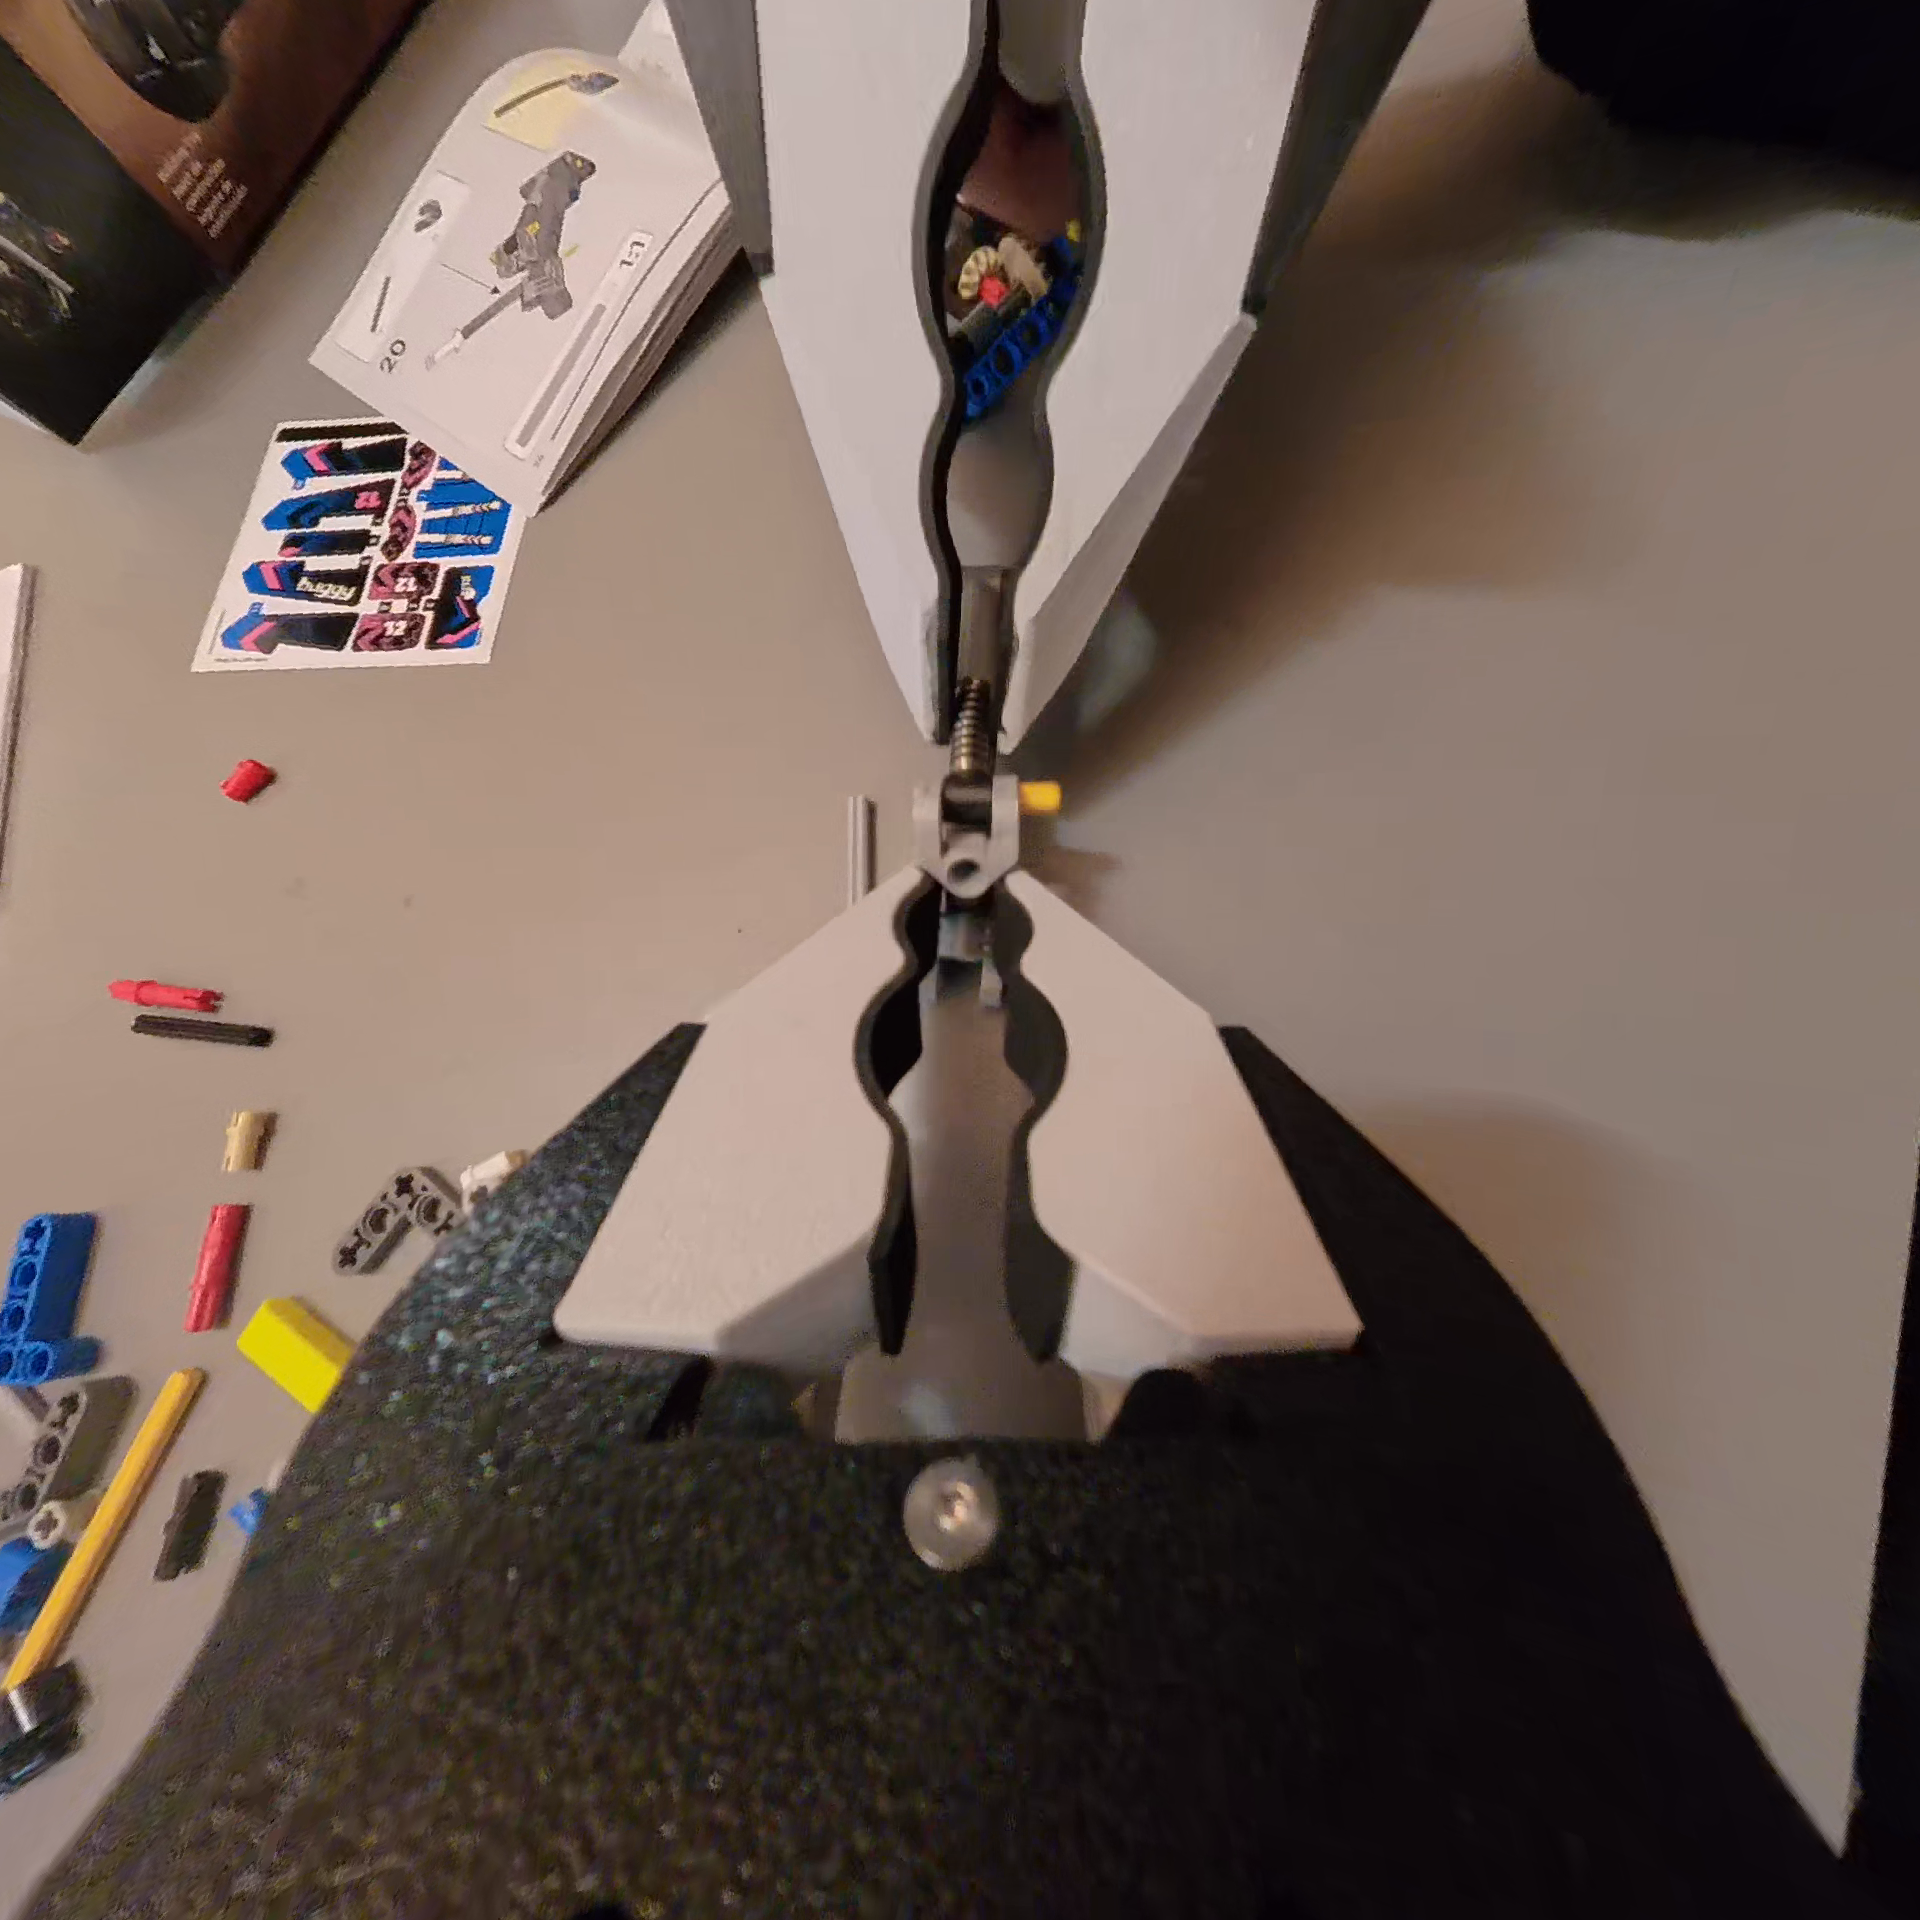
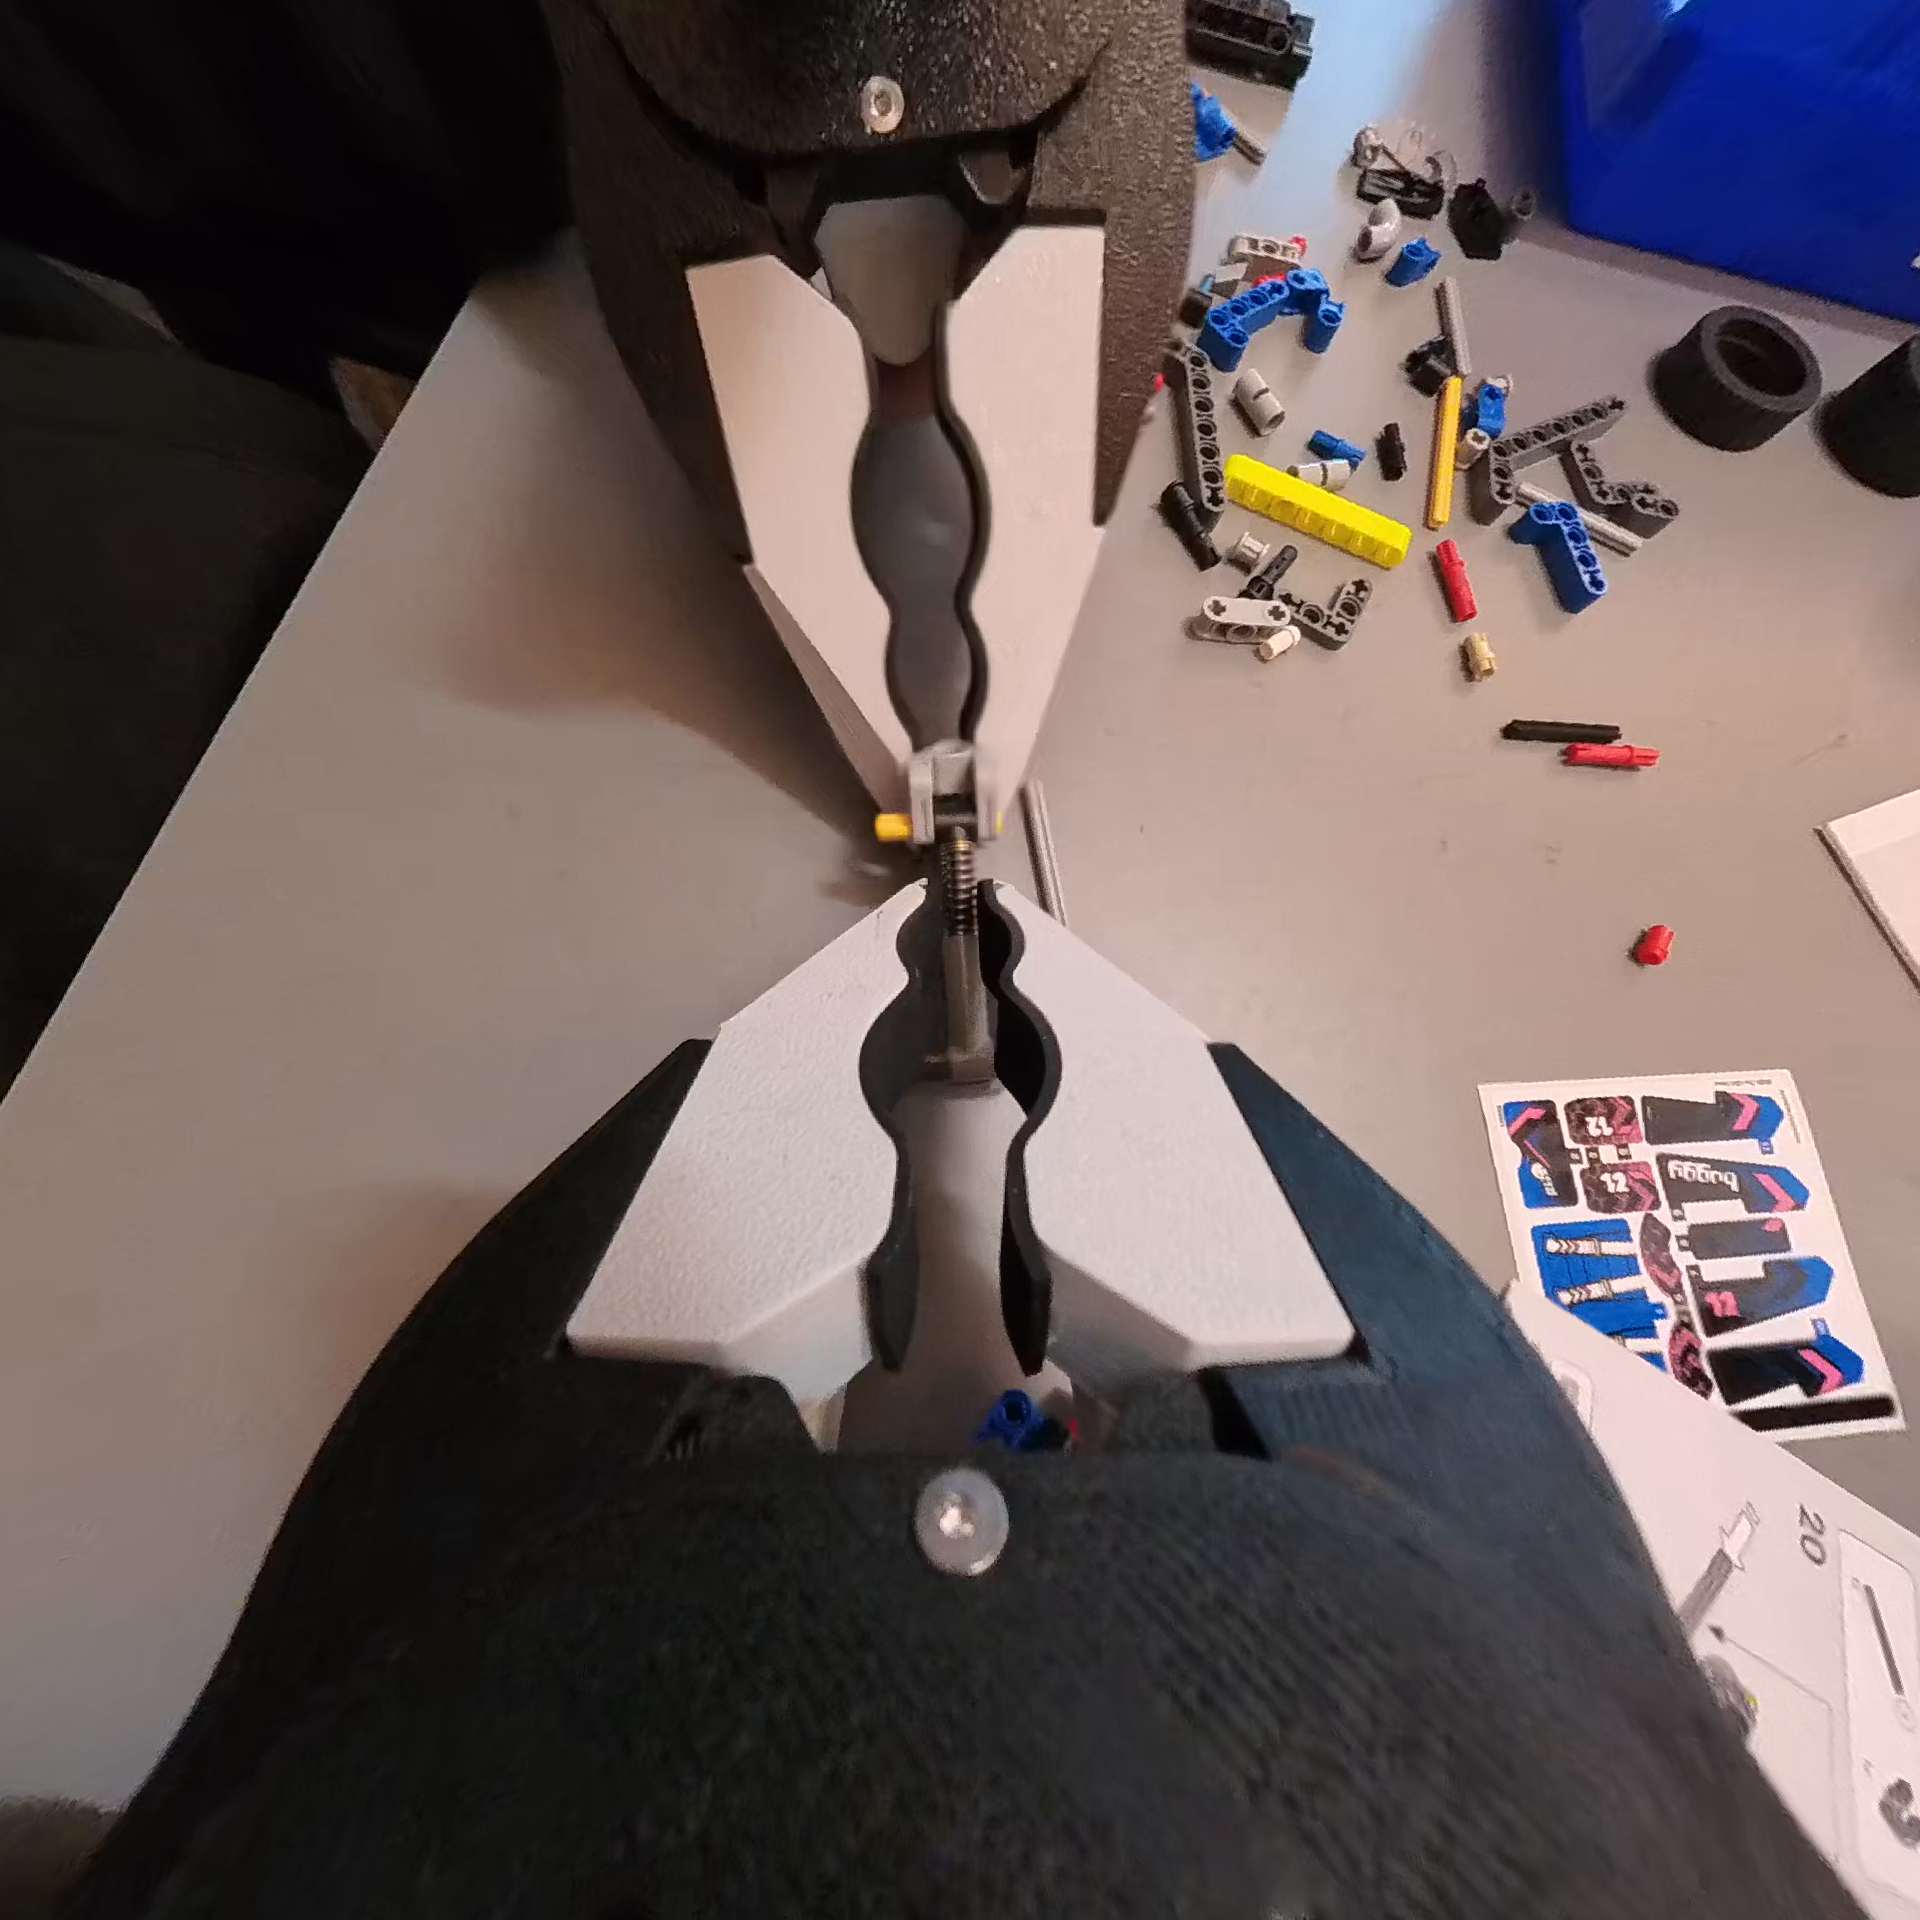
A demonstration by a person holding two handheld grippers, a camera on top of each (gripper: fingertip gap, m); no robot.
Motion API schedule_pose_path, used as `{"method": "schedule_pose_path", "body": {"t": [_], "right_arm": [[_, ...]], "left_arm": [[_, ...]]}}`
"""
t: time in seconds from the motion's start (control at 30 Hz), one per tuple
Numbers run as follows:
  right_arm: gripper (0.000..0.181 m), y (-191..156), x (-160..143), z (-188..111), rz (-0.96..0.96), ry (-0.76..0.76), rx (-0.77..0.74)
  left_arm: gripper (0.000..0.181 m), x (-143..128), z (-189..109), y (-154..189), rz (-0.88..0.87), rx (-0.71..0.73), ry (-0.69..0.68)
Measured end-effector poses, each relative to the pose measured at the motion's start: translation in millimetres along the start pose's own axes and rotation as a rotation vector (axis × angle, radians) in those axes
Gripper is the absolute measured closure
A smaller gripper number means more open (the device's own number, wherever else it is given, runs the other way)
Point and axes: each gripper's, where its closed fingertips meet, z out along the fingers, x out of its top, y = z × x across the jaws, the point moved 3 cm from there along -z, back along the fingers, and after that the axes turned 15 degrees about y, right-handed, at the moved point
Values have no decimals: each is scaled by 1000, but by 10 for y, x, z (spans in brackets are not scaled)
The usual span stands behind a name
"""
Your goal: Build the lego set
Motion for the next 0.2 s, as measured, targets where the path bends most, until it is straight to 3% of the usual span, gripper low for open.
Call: {"method": "schedule_pose_path", "body": {"t": [0.03,0.2], "right_arm": [[177,15,2,-16,8,7,-8],[177,52,-34,-24,40,21,-24]], "left_arm": [[176,-2,-2,0,4,0,-1],[176,34,-4,-31,15,15,13]]}}
